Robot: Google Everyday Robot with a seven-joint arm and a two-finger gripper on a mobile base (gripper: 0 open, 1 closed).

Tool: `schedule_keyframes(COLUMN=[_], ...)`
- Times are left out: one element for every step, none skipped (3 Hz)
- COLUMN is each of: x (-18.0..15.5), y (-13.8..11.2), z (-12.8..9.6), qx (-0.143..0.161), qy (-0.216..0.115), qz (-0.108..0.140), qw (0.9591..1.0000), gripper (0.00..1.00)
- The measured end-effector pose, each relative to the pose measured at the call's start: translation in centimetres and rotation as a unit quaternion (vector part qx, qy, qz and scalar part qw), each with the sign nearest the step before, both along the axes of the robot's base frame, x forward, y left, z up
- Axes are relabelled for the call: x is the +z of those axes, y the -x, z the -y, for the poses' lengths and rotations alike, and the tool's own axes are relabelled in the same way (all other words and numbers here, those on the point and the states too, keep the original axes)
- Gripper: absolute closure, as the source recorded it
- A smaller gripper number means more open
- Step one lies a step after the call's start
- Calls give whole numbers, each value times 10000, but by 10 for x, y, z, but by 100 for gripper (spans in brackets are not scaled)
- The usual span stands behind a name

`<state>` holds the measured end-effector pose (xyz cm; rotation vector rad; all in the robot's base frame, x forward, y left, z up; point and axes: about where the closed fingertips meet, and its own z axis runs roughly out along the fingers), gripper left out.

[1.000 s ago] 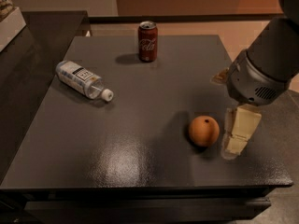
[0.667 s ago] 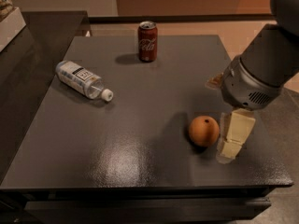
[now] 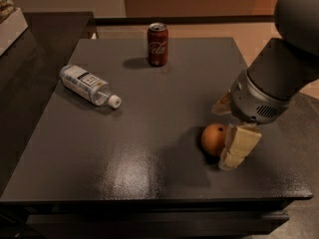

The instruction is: Pick orange

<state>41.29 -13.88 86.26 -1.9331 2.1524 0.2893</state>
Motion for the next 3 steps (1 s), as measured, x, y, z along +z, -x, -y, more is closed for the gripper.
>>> schedule_keyframes(x=[-7, -8, 5], y=[1, 2, -3], z=[0, 1, -2], qx=[-15, -24, -3], qy=[21, 17, -76], qz=[-76, -93, 23], qw=[10000, 10000, 10000], gripper=[49, 72, 95])
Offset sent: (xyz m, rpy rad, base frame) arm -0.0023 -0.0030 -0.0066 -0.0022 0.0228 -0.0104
